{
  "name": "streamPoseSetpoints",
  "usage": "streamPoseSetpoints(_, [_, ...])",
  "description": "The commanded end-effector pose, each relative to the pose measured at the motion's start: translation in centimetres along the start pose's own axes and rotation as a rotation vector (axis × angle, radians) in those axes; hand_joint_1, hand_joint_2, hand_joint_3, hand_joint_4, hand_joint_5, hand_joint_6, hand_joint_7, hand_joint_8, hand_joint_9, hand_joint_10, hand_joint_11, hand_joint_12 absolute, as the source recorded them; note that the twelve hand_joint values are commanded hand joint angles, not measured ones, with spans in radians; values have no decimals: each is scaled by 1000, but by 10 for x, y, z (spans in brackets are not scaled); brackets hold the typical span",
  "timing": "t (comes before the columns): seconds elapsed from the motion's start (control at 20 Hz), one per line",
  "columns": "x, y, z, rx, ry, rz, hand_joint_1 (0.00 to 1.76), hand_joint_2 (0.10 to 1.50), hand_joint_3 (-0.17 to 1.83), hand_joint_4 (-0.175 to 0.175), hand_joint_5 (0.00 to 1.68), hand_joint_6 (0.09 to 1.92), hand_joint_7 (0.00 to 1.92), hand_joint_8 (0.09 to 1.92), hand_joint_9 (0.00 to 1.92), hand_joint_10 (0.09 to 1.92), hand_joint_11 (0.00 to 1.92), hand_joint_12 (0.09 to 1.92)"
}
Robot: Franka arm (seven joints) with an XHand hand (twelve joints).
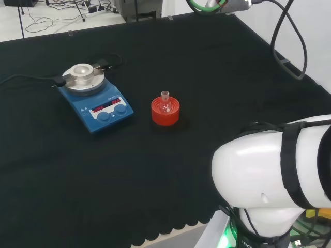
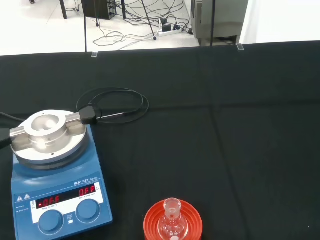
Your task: Pick up the round-bottom flask.
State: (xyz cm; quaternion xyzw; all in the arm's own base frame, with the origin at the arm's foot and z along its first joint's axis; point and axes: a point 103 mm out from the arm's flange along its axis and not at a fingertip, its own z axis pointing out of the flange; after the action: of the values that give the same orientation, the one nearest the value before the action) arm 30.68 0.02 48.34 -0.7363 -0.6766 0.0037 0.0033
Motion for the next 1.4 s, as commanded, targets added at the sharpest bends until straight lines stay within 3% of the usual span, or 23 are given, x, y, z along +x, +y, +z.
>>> streamPoseSetpoints(0.05, [-3, 0, 0, -11, -8, 6, 91, 1158, 536, -24, 291, 346, 73, 580, 215, 670, 55, 1334])
streamPoseSetpoints(0.25, [-16, 0, -1, -3, -20, 40, 47, 1277, 325, -24, 360, 174, 70, 566, 208, 670, 24, 1392])
streamPoseSetpoints(0.35, [-26, 2, -2, 6, -37, 62, 45, 1290, 300, -24, 370, 151, 71, 564, 209, 670, 23, 1394])
streamPoseSetpoints(0.4, [-14, -1, 1, 7, -36, 69, 45, 1293, 295, -24, 372, 146, 72, 564, 210, 670, 23, 1394])
streamPoseSetpoints(0.7, [-19, 5, 25, 31, 9, 93, 46, 1298, 282, -24, 380, 133, 73, 563, 212, 671, 30, 1394])
streamPoseSetpoints(1.25, [-64, 50, 98, 85, 51, 125, 59, 1303, 268, -27, 398, 123, 83, 567, 219, 673, 38, 1394])
streamPoseSetpoints(1.4, [-78, 68, 123, 75, 101, 128, 72, 1304, 262, -28, 406, 122, 86, 569, 224, 675, 42, 1394])
